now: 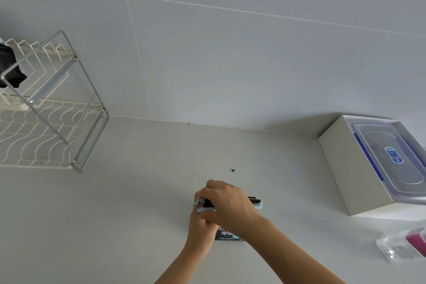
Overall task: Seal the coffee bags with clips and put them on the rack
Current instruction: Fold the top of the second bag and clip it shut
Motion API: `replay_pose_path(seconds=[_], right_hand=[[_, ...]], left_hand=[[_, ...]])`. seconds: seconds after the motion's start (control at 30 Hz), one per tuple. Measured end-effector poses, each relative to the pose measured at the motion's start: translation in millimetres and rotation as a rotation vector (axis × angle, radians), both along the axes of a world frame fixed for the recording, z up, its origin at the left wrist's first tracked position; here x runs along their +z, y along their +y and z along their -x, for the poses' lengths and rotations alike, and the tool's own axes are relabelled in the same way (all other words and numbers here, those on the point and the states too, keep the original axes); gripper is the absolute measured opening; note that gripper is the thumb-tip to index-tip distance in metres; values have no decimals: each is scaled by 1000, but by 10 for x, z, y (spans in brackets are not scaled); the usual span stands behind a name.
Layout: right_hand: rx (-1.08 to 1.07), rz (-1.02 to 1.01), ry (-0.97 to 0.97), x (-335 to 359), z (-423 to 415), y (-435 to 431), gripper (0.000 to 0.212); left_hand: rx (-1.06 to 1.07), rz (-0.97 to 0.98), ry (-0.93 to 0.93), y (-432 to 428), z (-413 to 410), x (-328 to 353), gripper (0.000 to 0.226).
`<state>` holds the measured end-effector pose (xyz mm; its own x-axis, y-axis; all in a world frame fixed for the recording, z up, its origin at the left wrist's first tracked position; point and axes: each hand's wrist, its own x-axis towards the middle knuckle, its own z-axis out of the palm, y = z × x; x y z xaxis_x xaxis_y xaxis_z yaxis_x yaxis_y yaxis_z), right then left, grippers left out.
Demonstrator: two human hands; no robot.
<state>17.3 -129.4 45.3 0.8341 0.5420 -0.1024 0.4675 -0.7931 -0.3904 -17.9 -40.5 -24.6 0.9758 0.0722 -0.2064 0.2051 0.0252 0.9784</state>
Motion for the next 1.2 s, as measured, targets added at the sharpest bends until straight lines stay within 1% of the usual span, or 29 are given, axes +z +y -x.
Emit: replay_pose_path(seconds=[0.03,0.1,0.17,0.23,0.33,0.37,0.47,0.5,0.53,0.6,0.67,0.73,0.8,0.93,1.0,1.07,1.17,1.2], right_hand=[[-17,-13,5,-35,1,50,25],[-60,-36,7,-108,11,93,21],[-97,-41,-10,-151,31,86,18],[-137,-59,-17,-168,41,68,14],[-181,-105,-6,-159,36,53,14],[-185,-113,-6,-160,34,49,15],[-181,-120,-34,-170,34,26,17],[-179,-121,-46,-175,34,20,16],[-177,-123,-56,-179,31,16,17],[-166,-123,-66,-179,22,18,19],[-153,-122,-69,-174,12,25,19],[-141,-119,-73,-167,5,24,19],[-135,-124,-76,-160,14,16,20],[-143,-147,-93,-161,85,-22,19],[-146,-168,-104,-161,127,-41,18],[-145,-188,-104,-150,160,-55,19],[-156,-212,-100,-116,222,-111,26],[-160,-224,-93,-105,238,-139,27]], left_hand=[[34,40,23,16,8,-20,11],[57,63,49,58,10,-52,12],[33,20,51,90,6,-47,17],[-7,-66,15,102,0,-22,25],[-69,-139,-33,132,-14,33,30],[-90,-131,-31,159,-17,48,30],[-94,-37,22,299,18,62,17],[-70,-58,22,373,44,49,17],[-52,-149,-2,462,67,32,14],[-83,-409,-87,637,98,31,2],[-184,-621,-184,734,106,80,5],[-244,-724,-240,755,85,144,12],[-272,-765,-273,761,45,188,22],[-369,-785,-246,766,17,216,35],[-364,-736,-206,744,51,213,38],[-345,-623,-170,697,90,218,38],[-298,-378,-98,601,116,226,42],[-290,-326,-79,585,111,220,42]])
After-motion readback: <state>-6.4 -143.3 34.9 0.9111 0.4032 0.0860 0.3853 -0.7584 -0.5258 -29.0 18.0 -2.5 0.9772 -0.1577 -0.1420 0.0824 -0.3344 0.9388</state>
